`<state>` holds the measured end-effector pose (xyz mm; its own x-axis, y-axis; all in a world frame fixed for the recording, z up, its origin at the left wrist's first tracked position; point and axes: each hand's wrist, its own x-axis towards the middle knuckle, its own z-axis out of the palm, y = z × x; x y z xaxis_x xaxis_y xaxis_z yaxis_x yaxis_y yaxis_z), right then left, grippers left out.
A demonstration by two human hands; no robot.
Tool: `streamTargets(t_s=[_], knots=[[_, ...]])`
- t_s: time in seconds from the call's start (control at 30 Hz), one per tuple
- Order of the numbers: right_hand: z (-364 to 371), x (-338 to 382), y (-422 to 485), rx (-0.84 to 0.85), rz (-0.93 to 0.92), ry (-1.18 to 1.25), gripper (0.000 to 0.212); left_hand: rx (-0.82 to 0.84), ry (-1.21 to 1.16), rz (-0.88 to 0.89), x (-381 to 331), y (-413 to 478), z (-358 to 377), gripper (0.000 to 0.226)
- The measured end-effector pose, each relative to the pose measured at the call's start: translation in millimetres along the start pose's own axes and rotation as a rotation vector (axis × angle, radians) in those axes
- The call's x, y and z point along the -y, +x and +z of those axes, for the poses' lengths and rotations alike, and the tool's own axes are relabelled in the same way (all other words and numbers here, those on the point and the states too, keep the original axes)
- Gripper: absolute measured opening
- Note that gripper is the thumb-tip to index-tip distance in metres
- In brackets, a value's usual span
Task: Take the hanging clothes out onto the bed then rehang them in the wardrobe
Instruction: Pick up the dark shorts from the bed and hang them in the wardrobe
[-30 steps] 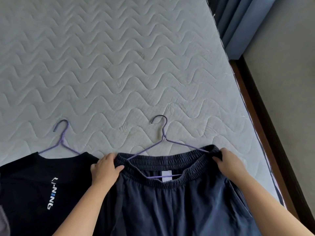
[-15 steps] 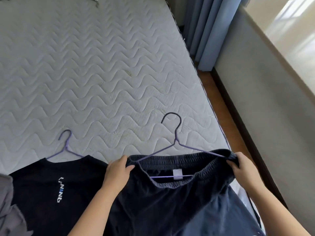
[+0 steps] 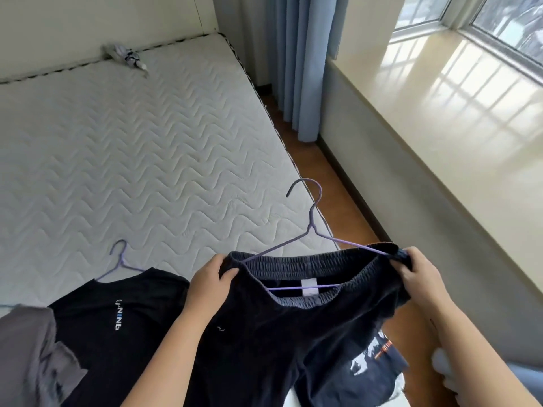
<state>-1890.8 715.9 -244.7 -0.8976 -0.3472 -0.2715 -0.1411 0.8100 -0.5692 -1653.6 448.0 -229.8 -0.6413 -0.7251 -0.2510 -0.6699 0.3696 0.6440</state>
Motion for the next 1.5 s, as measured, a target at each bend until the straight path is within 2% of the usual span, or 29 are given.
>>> streamTargets(t_s=[0.3,0.47,0.7,0.8,1.1,1.2,1.33,1.5], knots=[[-70.4,15.5,-47.7,-0.038,-0.152,0.098,0.006,-0.137,0.005,0.016,-37.5,-87.0,-41.7,0.005],[-76.7,45.5,-65.5,0.012,-0.356,0.119,0.008,-0.328,0.025,-0.105,-25.2,-139.6,-63.0,0.025],[-67.6,102.0,-89.0,0.05,-0.533,0.18,0.013,-0.613,0.009,-0.223,-13.3,-200.9,-91.1,0.041],[-61.4,135.1,-100.2,0.058,-0.614,0.195,0.014,-0.766,0.022,-0.237,-4.4,-225.6,-108.9,0.04],[-7.5,214.8,-183.6,0.268,-0.874,0.148,0.015,-1.051,0.067,-0.406,46.7,-348.5,-141.4,0.036],[13.3,225.7,-229.5,0.349,-0.918,0.111,0.01,-1.093,0.076,-0.5,79.0,-400.6,-142.4,0.035],[41.9,235.5,-301.9,0.464,-0.981,0.091,0.01,-1.184,0.075,-0.599,117.8,-479.9,-140.1,0.045],[83.9,242.8,-412.6,0.58,-1.154,-0.008,0.011,-1.296,-0.034,-0.761,163.0,-593.7,-126.4,0.03]])
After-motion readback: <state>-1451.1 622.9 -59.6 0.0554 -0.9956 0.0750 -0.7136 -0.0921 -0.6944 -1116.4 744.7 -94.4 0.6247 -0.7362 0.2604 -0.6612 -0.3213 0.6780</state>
